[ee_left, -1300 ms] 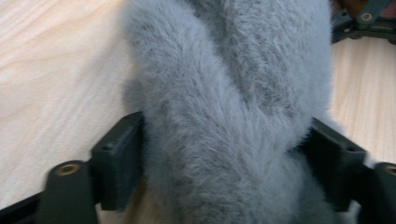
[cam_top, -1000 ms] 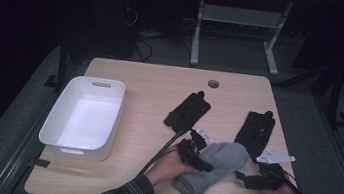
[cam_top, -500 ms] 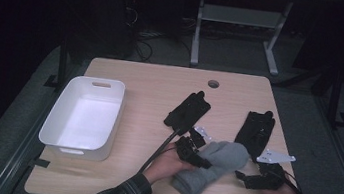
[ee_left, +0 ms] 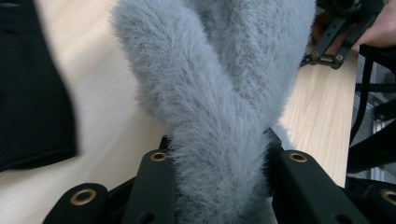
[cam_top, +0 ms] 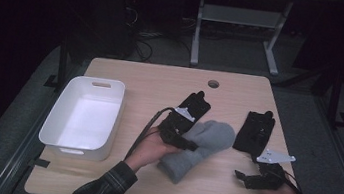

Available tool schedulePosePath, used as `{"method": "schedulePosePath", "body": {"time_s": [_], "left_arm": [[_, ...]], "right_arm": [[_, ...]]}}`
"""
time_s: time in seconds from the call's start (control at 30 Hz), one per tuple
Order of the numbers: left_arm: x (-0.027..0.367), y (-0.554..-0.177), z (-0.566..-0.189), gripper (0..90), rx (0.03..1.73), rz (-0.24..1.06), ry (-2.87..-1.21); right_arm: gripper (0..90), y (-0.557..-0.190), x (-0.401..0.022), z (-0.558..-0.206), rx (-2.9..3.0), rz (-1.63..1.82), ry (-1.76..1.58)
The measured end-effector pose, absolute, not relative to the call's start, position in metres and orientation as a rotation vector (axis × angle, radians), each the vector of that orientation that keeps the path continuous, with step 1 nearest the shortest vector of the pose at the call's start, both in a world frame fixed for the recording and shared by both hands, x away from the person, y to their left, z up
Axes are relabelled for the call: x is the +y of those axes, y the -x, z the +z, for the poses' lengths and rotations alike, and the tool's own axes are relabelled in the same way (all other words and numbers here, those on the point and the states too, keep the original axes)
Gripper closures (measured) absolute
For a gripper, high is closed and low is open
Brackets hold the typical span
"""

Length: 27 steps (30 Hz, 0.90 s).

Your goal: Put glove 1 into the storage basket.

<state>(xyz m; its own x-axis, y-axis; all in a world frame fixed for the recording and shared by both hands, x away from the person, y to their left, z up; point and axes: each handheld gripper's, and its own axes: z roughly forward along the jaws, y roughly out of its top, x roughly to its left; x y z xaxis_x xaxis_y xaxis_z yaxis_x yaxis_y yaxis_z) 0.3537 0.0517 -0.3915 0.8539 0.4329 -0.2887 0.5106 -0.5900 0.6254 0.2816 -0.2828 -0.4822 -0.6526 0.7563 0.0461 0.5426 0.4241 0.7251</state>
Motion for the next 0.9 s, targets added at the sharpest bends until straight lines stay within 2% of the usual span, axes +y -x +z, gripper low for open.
{"method": "schedulePosePath", "body": {"time_s": [0.53, 0.9], "left_arm": [[0.131, -0.368, -0.327, 68.0, 0.804, 0.048, -2.247], [0.196, -0.375, -0.294, 68.0, 0.921, 0.121, -2.188]], "right_arm": [[11.7, -0.281, -0.282, -0.483, 2.401, 1.057, -1.117], [11.7, -0.281, -0.282, -0.483, 2.401, 1.056, -1.115]]}}
